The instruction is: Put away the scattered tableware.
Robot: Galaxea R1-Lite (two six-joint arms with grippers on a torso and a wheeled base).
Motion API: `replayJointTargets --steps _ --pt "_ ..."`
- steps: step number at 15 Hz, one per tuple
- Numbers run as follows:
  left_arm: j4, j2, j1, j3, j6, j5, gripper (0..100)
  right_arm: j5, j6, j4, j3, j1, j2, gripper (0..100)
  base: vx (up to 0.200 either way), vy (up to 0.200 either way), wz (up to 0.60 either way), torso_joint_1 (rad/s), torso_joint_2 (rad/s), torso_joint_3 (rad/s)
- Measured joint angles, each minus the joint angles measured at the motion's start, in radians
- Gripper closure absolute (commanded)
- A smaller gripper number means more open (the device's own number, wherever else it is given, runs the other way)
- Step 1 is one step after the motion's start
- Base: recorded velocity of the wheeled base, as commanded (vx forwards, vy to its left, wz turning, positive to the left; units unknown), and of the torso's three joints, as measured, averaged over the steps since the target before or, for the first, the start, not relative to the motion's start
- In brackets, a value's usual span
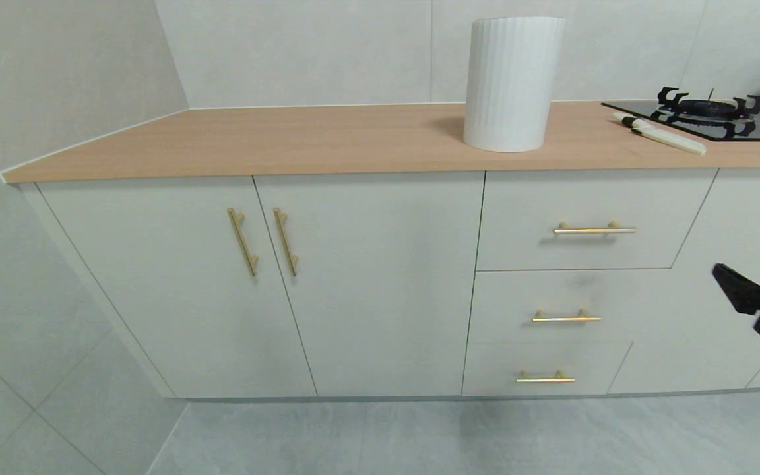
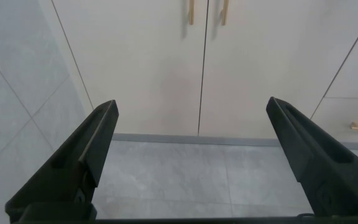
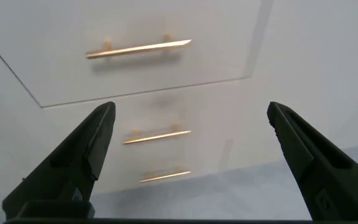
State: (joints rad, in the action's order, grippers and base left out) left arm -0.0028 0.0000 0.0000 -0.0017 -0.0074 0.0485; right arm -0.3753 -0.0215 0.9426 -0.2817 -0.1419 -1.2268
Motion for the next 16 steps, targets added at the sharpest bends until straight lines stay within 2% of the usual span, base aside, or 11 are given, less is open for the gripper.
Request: replayJointTargets --steps 3,7,10,16 --pt "0.0 0.0 0.0 0.0 0.0 0.0 0 -0.065 -0.086 -0.143 0.111 0.001 0.298 0 0.0 0.0 0.0 0.0 0.0 0.0" --pt "0.0 0.0 0.0 0.0 0.0 0.0 0 -0.094 -0.123 -0.541 0.154 0.01 0.699 0 0.0 0.0 0.0 0.0 0.0 0.0" --pt "0.0 0.0 0.0 0.0 0.0 0.0 0 -0.102 -0.127 -0.823 0.167 0.051 0.975 0 0.0 0.0 0.0 0.0 0.0 0.0" --pt "0.0 0.0 0.0 0.0 0.0 0.0 0 -0.061 -0.114 -0.855 0.227 0.114 1.166 0 0.0 0.0 0.0 0.0 0.0 0.0"
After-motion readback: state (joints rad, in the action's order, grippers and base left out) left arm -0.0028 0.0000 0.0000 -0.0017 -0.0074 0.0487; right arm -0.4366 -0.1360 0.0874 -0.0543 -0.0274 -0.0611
